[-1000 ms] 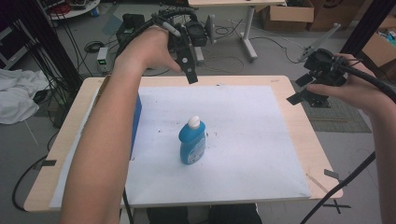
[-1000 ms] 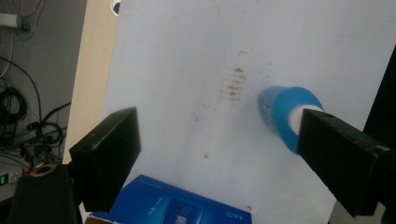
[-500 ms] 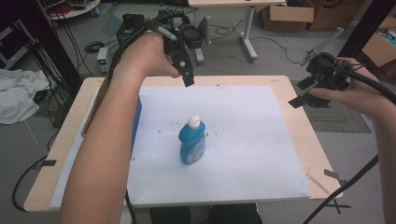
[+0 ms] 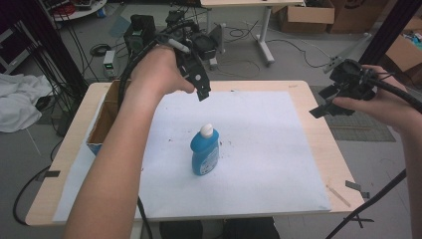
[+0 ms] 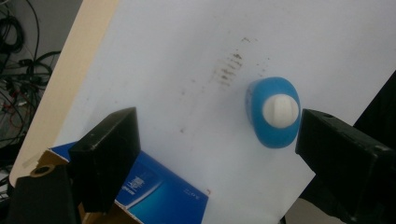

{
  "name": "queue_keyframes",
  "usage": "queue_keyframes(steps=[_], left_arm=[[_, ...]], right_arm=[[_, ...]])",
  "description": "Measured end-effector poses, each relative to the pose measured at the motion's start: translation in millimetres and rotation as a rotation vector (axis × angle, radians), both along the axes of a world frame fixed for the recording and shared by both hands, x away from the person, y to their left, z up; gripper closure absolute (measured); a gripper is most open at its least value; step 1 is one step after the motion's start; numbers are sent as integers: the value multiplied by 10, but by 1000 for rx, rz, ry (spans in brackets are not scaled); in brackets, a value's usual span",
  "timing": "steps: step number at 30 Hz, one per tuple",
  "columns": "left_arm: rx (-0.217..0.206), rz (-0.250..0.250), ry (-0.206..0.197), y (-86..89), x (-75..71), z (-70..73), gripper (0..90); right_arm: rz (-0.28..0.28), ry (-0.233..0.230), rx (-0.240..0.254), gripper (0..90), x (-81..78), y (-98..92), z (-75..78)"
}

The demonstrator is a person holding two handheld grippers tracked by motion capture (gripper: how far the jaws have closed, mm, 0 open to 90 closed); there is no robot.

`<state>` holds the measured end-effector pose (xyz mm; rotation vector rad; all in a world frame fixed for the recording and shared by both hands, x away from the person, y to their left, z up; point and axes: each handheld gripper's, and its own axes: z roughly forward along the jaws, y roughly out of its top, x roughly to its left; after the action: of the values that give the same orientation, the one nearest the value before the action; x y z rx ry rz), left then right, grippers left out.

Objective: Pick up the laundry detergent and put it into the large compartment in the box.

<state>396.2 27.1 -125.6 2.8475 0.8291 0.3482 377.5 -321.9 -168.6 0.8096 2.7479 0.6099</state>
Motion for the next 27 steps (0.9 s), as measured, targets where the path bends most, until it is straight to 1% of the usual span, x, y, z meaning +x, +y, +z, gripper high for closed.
queue_keyframes(steps=[3, 6, 9, 14, 18, 21, 23, 25, 27], left_arm=[[-13, 10, -1, -21, -42, -54, 146], [-12, 6, 8, -46, -76, -116, 146], [-3, 7, 7, -67, -104, -169, 145], [-1, 22, 12, -96, -138, -272, 146], [-7, 26, 19, -121, -162, -360, 147], [-3, 32, 26, -133, -178, -425, 146], [-14, 33, 31, -140, -195, -470, 145], [4, 30, 26, -149, -204, -517, 144], [5, 36, 37, -151, -206, -567, 137]], right_arm=[[4, 0, 0, 242, -13, 15, -11], [8, -2, 0, 243, -21, 29, -16], [9, -3, 0, 244, -26, 42, -15], [14, -5, 1, 244, -27, 65, -19], [16, -5, 2, 246, -29, 74, -29], [16, -5, -4, 247, -35, 81, -40], [16, -5, -4, 247, -39, 83, -43], [16, -4, -5, 247, -42, 86, -47], [16, -5, -9, 248, -42, 91, -50]])
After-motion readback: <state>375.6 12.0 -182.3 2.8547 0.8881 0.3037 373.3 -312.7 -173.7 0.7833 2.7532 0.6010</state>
